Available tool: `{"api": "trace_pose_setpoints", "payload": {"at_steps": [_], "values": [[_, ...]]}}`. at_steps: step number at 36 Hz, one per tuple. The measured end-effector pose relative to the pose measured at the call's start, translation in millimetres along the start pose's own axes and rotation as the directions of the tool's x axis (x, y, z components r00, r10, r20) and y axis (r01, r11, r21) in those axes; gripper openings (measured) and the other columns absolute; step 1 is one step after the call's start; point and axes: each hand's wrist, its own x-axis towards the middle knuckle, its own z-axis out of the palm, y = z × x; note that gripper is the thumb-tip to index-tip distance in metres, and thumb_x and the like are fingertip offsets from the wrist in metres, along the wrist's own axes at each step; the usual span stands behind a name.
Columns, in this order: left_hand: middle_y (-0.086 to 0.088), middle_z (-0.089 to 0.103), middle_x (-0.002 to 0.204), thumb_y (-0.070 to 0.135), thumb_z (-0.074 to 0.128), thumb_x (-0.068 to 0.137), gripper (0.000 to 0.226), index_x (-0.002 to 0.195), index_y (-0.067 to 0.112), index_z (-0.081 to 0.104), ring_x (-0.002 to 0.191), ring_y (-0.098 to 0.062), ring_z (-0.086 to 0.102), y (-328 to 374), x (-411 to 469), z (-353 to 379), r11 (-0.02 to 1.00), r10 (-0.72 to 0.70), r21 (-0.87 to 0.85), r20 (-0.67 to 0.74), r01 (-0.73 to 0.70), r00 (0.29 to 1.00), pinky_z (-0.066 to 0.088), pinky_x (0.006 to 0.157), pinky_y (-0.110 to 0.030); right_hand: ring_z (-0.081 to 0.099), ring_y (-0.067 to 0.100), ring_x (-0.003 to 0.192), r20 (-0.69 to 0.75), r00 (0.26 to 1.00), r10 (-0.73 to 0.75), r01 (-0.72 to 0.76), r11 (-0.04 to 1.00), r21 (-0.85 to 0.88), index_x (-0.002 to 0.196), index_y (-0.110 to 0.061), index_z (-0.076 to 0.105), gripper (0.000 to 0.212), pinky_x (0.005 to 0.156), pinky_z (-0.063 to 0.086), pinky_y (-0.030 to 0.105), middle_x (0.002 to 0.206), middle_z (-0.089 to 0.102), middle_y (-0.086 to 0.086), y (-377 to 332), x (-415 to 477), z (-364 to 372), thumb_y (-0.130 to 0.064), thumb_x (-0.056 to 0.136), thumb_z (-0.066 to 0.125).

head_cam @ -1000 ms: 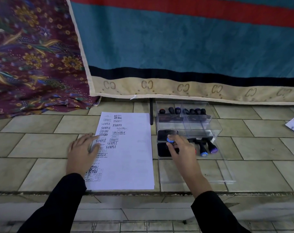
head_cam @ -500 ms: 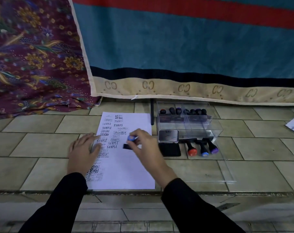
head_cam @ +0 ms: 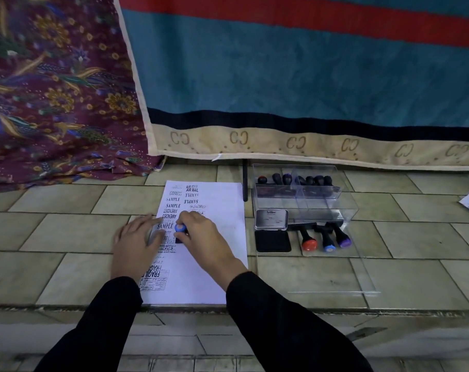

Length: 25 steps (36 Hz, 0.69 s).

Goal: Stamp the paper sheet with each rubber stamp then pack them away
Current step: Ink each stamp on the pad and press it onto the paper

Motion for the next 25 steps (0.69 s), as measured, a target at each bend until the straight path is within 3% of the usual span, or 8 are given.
{"api": "trace_pose_setpoints", "payload": {"at_steps": [5,10,14,16,20,22,25], "values": [[0.004,0.057,0.136,0.043,0.048,0.084,0.043,0.120,0.029,0.065,0.126,-0.020,0.049,2,-1,-1,1.000,-0.004,-0.006,0.000,0.004,1.000,0.023,0.110,-0.042,0.054,0.027,0.086,0.001,1.000,0.006,-0.006,1.000,-0.015,0.095,-0.006,0.051,0.008,0.073,0.048,0.041,0.098,0.056,0.011,1,-1,2,-0.008,0.090,0.057],[0.004,0.056,0.137,0.044,0.047,0.084,0.043,0.121,0.030,0.064,0.127,-0.020,0.047,3,-2,-2,1.000,-0.015,-0.001,0.009,0.015,1.000,0.022,0.110,-0.041,0.054,0.025,0.083,-0.017,0.999,-0.029,0.029,1.000,0.005,0.093,-0.007,0.051,0.009,0.070,0.047,0.035,0.095,0.056,0.010,4,-3,4,-0.006,0.089,0.059],[0.004,0.055,0.138,0.045,0.046,0.084,0.044,0.122,0.030,0.064,0.128,-0.020,0.047,5,-2,-4,1.000,-0.018,0.004,0.025,0.018,1.000,0.021,0.111,-0.041,0.056,0.024,0.084,-0.035,0.999,0.041,-0.039,0.998,0.051,0.094,-0.009,0.052,0.007,0.072,0.050,0.036,0.097,0.057,0.009,8,3,8,-0.007,0.090,0.057],[0.004,0.055,0.139,0.044,0.046,0.084,0.044,0.122,0.030,0.064,0.128,-0.020,0.046,6,-3,-6,1.000,-0.017,0.001,0.028,0.017,0.999,0.020,0.112,-0.041,0.056,0.019,0.081,-0.058,0.992,0.110,-0.101,0.985,0.140,0.094,-0.009,0.054,0.007,0.073,0.050,0.029,0.096,0.059,0.007,12,8,6,-0.007,0.089,0.058],[0.005,0.055,0.138,0.043,0.046,0.085,0.043,0.122,0.031,0.064,0.128,-0.020,0.046,8,-4,-8,1.000,-0.010,-0.008,0.021,0.010,1.000,0.020,0.113,-0.041,0.056,0.014,0.070,-0.233,0.937,0.261,-0.179,0.929,0.323,0.092,-0.012,0.058,0.010,0.065,0.043,0.012,0.090,0.062,0.004,22,17,-20,-0.008,0.086,0.064],[0.005,0.055,0.138,0.043,0.046,0.085,0.042,0.121,0.030,0.064,0.128,-0.019,0.046,9,-5,-8,1.000,-0.015,-0.010,0.017,0.015,1.000,0.019,0.113,-0.040,0.060,0.014,0.070,-0.335,0.900,0.278,-0.155,0.923,0.351,0.090,-0.012,0.060,0.010,0.065,0.047,0.015,0.088,0.066,0.004,27,18,-40,-0.008,0.084,0.067],[0.005,0.056,0.137,0.041,0.050,0.086,0.039,0.121,0.030,0.065,0.128,-0.019,0.047,9,-5,-8,1.000,-0.010,-0.007,0.008,0.010,1.000,0.018,0.112,-0.038,0.061,0.001,0.068,-0.426,0.866,0.263,-0.120,0.935,0.335,0.091,-0.017,0.061,0.012,0.065,0.051,0.016,0.085,0.067,-0.004,33,13,-72,-0.013,0.083,0.069]]}}
